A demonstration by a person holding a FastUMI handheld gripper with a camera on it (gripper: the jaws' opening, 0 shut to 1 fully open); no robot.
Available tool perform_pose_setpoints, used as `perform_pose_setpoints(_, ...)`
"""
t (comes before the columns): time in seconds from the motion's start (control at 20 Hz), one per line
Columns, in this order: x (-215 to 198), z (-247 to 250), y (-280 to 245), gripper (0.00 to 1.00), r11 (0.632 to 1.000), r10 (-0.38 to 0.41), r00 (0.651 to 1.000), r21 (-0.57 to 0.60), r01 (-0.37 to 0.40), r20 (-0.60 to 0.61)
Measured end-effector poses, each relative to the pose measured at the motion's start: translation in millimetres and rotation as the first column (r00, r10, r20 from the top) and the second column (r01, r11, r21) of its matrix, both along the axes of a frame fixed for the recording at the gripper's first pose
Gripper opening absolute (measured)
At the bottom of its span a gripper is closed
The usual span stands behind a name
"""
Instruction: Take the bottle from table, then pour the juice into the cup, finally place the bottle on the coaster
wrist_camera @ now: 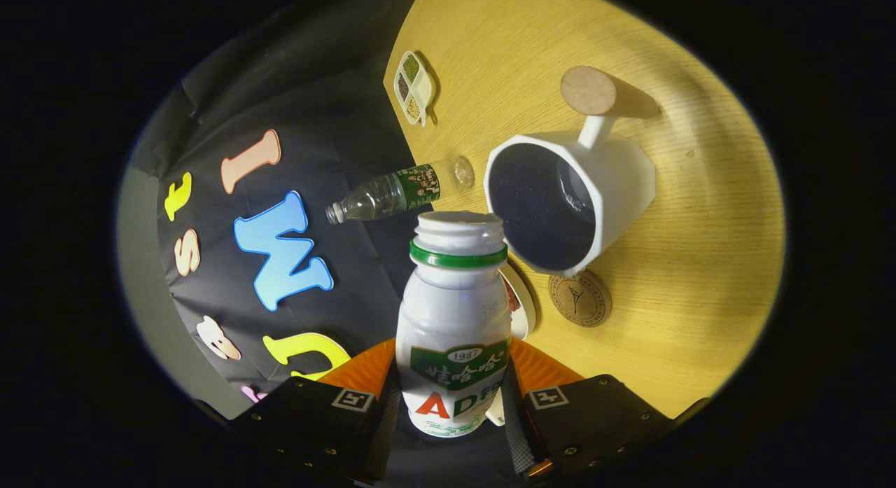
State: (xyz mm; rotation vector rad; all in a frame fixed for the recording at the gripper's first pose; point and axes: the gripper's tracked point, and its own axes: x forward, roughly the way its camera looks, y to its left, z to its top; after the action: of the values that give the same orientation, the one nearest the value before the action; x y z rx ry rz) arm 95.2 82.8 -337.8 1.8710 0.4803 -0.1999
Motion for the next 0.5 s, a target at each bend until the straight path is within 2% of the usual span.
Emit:
perform_pose_setpoints(0.2,-2,-3,-3,0.65,0.991,0.044,0.999,-0.127,-0.040,0.030)
perform_pose_setpoints(0.35,-7,-6,-5,0.65,0.964,0.092,0.995,-0.255,-0.078,0.043)
perform_pose_setpoints(0.5,-11,-5,-7,0.65,0.942,0.114,0.992,-0.323,-0.090,0.055)
